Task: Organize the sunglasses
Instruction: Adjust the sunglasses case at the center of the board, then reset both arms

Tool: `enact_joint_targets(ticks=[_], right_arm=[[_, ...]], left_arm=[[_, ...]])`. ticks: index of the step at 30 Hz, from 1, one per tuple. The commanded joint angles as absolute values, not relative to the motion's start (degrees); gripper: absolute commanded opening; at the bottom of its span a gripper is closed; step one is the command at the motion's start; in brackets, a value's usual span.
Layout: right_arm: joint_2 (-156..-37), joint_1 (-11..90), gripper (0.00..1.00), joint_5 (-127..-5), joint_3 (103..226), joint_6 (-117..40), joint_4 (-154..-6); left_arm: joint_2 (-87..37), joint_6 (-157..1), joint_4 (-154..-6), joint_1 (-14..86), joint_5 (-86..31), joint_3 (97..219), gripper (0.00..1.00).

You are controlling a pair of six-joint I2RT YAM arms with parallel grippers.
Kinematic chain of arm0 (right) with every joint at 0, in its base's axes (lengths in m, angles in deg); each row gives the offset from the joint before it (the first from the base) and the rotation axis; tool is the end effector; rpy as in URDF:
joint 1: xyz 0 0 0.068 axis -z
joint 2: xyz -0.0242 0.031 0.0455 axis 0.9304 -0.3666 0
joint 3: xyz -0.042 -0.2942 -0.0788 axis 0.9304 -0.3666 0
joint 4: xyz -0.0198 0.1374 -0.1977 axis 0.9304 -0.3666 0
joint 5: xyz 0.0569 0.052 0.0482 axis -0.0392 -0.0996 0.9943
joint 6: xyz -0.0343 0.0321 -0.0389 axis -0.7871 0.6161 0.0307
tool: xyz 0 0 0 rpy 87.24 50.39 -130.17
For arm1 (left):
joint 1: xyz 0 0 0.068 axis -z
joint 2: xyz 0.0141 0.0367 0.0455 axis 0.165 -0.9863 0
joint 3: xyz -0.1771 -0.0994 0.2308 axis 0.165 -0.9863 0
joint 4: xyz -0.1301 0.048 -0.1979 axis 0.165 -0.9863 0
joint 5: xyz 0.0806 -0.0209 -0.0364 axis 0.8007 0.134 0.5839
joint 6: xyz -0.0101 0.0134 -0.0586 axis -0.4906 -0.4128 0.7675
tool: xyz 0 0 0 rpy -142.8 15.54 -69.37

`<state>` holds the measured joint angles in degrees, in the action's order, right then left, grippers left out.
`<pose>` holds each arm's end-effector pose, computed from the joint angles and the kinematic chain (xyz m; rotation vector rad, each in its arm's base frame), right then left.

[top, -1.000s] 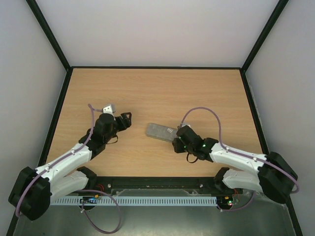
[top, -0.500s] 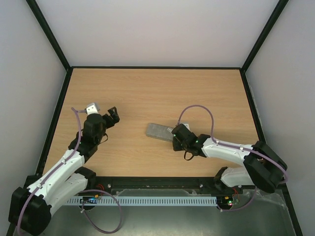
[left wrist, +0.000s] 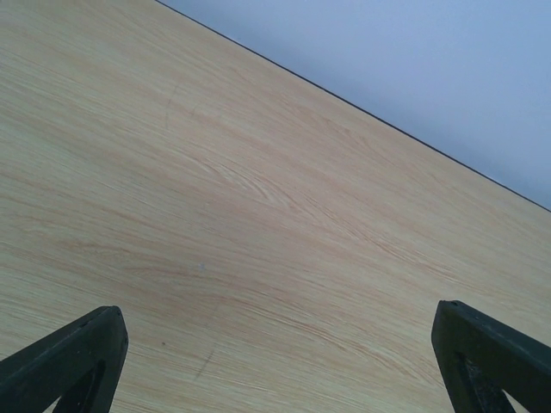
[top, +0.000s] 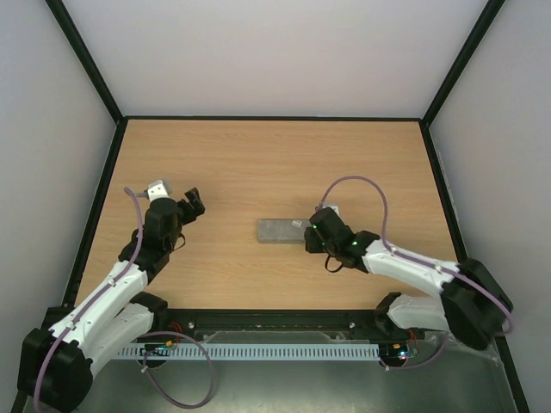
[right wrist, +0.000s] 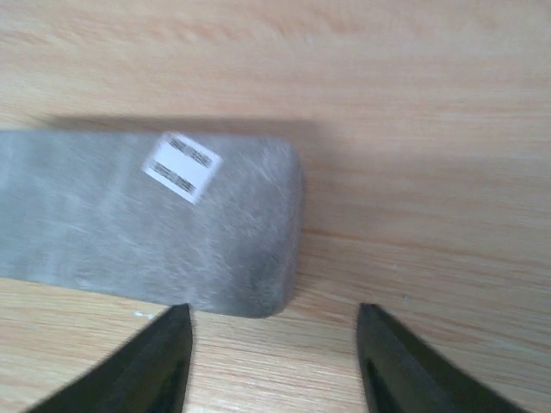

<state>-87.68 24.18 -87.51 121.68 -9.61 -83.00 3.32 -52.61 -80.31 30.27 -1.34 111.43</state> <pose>0.1699 0.1504 0.2223 -0.0460 2.3297 0.4330 0.1511 -0.0425 0.2665 -0.4769 1.8587 -0.3882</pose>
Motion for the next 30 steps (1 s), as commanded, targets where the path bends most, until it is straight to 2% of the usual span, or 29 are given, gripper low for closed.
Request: enact_joint_targets(ticks=[1,3,5,8,15,20,23,27,30], right_arm=[[-76.2,24.4,0.66,-95.5,121.2,-10.1,-86.1],[-71.7,26.0,0.89,-101.8,121.2,-9.7,-87.5],[-68.9,30.3,0.99,-105.7,121.0,-10.7,-86.9],[-68.7,38.9,0.99,-107.3,120.0,-14.0,-82.9],[-76.5,54.3,0.99,-110.2,110.7,-19.6,-58.2],[-81.1,55.8,0.99,-114.1,108.8,-27.2,-42.9],[-87.1,58.9,0.99,-115.9,109.3,-26.7,-39.7],[-91.2,60.7,0.99,-114.6,104.3,-27.1,-26.1],[-93.8,61.1,0.99,-115.8,103.2,-28.0,-19.3]], left_arm=[[1.9,-57.3,-80.3,29.0,2.9,113.1,1.0],[0.4,-61.1,-79.0,28.7,6.0,113.5,0.99],[-0.8,-65.5,-76.0,27.9,7.3,113.0,0.99],[-0.9,-73.6,-67.4,26.1,1.6,109.8,0.99],[-3.4,-81.3,-50.4,23.4,0.2,103.3,0.99],[-11.6,-81.9,-43.2,19.5,1.5,103.0,1.0],[-16.8,-81.4,-40.6,16.3,-0.3,104.2,0.99],[-25.9,-80.3,-28.9,12.6,-3.6,102.0,0.99],[-29.7,-81.5,-29.7,11.8,-5.1,105.8,1.0]])
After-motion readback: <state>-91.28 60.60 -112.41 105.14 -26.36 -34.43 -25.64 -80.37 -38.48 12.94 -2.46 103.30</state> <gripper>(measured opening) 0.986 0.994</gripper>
